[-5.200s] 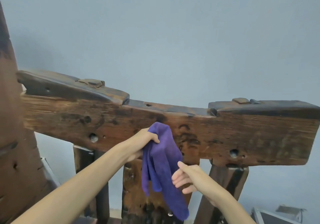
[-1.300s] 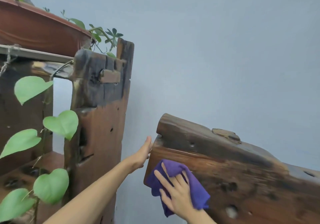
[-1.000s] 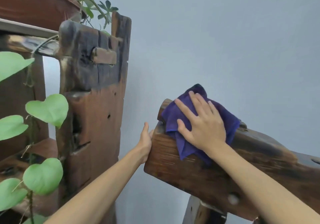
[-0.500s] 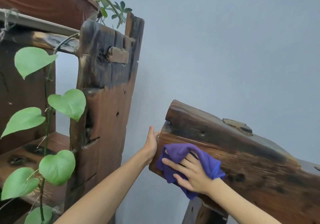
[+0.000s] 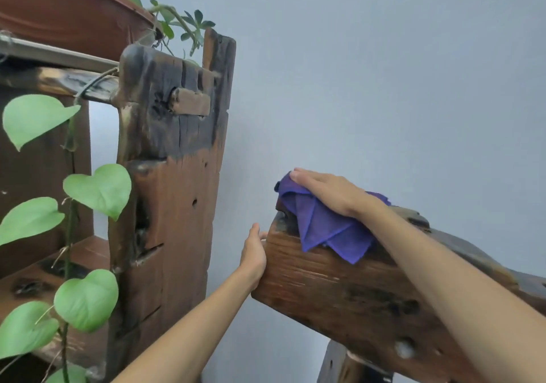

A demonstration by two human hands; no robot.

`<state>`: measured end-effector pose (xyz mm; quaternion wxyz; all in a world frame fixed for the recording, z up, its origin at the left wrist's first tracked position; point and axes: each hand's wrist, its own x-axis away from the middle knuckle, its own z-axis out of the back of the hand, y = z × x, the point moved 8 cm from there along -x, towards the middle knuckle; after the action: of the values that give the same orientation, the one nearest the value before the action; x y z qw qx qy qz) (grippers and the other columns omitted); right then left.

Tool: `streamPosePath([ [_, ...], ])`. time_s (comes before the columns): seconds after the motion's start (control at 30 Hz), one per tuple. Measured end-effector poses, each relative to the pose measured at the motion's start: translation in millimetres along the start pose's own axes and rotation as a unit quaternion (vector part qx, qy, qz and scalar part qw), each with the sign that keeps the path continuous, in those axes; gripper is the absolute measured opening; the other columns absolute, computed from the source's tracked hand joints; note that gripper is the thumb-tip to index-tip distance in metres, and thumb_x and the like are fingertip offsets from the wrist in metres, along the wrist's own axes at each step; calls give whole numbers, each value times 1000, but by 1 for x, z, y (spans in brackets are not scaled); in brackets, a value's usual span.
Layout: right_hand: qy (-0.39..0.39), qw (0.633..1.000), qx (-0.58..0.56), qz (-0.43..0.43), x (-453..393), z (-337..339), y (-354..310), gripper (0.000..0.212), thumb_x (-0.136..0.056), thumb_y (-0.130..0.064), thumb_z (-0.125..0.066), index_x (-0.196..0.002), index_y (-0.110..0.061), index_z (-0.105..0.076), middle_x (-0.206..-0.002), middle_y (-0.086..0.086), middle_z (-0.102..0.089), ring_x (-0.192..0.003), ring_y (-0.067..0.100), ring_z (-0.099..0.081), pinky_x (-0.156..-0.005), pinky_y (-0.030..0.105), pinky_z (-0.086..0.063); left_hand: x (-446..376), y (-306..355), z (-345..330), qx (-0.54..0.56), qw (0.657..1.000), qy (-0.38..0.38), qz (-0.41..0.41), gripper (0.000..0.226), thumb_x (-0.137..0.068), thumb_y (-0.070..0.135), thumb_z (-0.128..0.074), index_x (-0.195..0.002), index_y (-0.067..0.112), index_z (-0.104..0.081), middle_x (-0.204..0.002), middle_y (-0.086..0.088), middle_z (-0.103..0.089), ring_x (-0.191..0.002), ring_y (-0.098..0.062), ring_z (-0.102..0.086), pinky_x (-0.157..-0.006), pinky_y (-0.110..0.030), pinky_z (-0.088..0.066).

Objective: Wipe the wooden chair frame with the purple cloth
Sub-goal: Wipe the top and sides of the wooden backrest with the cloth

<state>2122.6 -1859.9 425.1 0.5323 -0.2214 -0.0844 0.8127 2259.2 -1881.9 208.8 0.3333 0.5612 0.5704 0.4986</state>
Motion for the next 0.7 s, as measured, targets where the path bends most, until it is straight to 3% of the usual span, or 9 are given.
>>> streamPosePath([
  [0.1, 17, 998, -8, -56, 12, 9, 28, 54, -98, -72, -28, -137, -49, -58, -150, -7, -56, -136, 27, -51, -109, 44, -39, 13, 12, 6, -119, 992, -25, -28, 71, -104, 59, -13, -117, 15, -67, -115, -11, -73, -104, -27, -68, -103, -43, -49],
  [0.17, 113, 987, 92, -61, 33, 17, 38, 53, -98, -69, -19, -128, -52, -58, -136, -7, -66, -123, 30, -60, -86, 43, -43, 19, 26, 13, -195, 978, -40, -60, 60, -105, 56, -17, -121, 19, -62, -123, -7, -67, -110, -24, -63, -100, -43, -46],
  [0.23, 235, 957, 168, -1, 60, 19, 31, 51, -100, -66, -17, -130, -52, -56, -132, -14, -68, -121, 22, -63, -76, 39, -46, 25, 54, 18, -236, 964, -20, -118, 52, -107, 50, -23, -122, 18, -60, -131, -7, -62, -117, -26, -58, -103, -46, -45],
  [0.3, 313, 924, 200, 86, 85, 10, 23, 45, -104, -59, -29, -141, -50, -54, -140, -17, -64, -127, 12, -61, -85, 36, -53, 39, 100, 7, -227, 953, 6, -203, 47, -106, 47, -27, -120, 16, -60, -131, -9, -63, -114, -25, -58, -104, -46, -45],
  [0.37, 356, 899, 202, 156, 108, -3, 31, 44, -105, -49, -43, -148, -42, -51, -147, -10, -59, -131, 13, -58, -100, 35, -49, 55, 151, -20, -225, 928, 14, -298, 50, -97, 51, -30, -113, 15, -62, -121, -9, -67, -109, -25, -59, -102, -47, -46],
  [0.47, 391, 867, 252, 182, 132, -21, 66, 49, -103, -41, -50, -152, -36, -47, -158, 0, -47, -145, 20, -45, -114, 38, -33, 77, 203, -77, -327, 850, -18, -412, 57, -87, 57, -28, -104, 20, -67, -111, 2, -71, -106, -22, -58, -90, -40, -42],
  [0.53, 382, 857, 306, 160, 145, -34, 95, 50, -104, -41, -45, -154, -36, -44, -162, 5, -41, -151, 24, -35, -119, 39, -24, 73, 204, -104, -451, 788, -38, -418, 59, -92, 56, -24, -96, 19, -70, -108, 3, -70, -106, -24, -57, -88, -39, -42],
  [0.6, 367, 863, 327, 117, 161, -56, 128, 48, -106, -42, -35, -153, -35, -42, -156, 10, -48, -146, 29, -39, -121, 41, -20, 58, 193, -111, -555, 744, -25, -371, 62, -98, 59, -18, -85, 17, -62, -106, -5, -67, -100, -32, -54, -84, -42, -42],
  [0.7, 337, 888, 313, 22, 189, -101, 164, 45, -108, -43, -23, -145, -33, -47, -141, 15, -63, -132, 35, -46, -121, 44, -17, 48, 186, -109, -586, 739, -17, -333, 58, -99, 60, -14, -101, 23, -58, -117, -3, -63, -102, -32, -53, -84, -43, -37],
])
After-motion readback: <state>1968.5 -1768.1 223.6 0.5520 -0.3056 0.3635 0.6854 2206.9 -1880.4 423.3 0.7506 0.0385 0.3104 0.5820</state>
